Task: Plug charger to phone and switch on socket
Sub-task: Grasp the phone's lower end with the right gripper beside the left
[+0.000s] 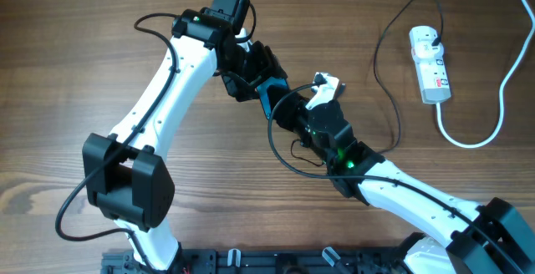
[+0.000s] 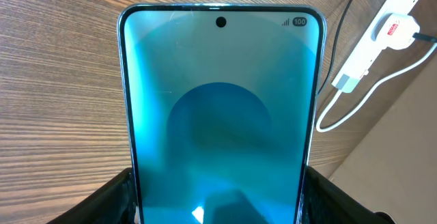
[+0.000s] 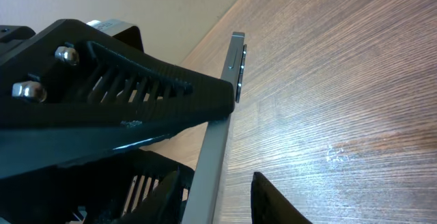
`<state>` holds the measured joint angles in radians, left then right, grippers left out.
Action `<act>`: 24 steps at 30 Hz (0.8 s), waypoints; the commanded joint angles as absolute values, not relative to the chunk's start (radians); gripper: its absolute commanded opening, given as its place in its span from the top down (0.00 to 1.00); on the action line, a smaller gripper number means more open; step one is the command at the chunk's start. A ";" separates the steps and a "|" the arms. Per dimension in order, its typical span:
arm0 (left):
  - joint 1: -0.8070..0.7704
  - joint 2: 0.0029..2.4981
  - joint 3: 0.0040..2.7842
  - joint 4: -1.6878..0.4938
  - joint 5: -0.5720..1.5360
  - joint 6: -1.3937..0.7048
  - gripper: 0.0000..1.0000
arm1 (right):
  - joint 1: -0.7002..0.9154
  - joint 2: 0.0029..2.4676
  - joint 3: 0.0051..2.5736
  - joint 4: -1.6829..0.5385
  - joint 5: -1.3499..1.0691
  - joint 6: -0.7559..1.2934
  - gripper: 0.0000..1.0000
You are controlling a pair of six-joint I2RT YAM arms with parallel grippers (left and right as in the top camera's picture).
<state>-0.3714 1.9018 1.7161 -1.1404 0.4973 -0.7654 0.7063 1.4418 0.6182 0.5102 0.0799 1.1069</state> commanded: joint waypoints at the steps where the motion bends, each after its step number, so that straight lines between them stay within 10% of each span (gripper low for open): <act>1: -0.371 1.904 1.737 -1.140 0.503 -0.772 0.45 | 0.710 1.449 0.644 0.516 0.097 1.128 0.69; 24: -0.392 1.904 1.737 -1.146 0.478 -0.771 0.45 | 0.710 1.449 0.644 0.511 0.078 1.152 0.82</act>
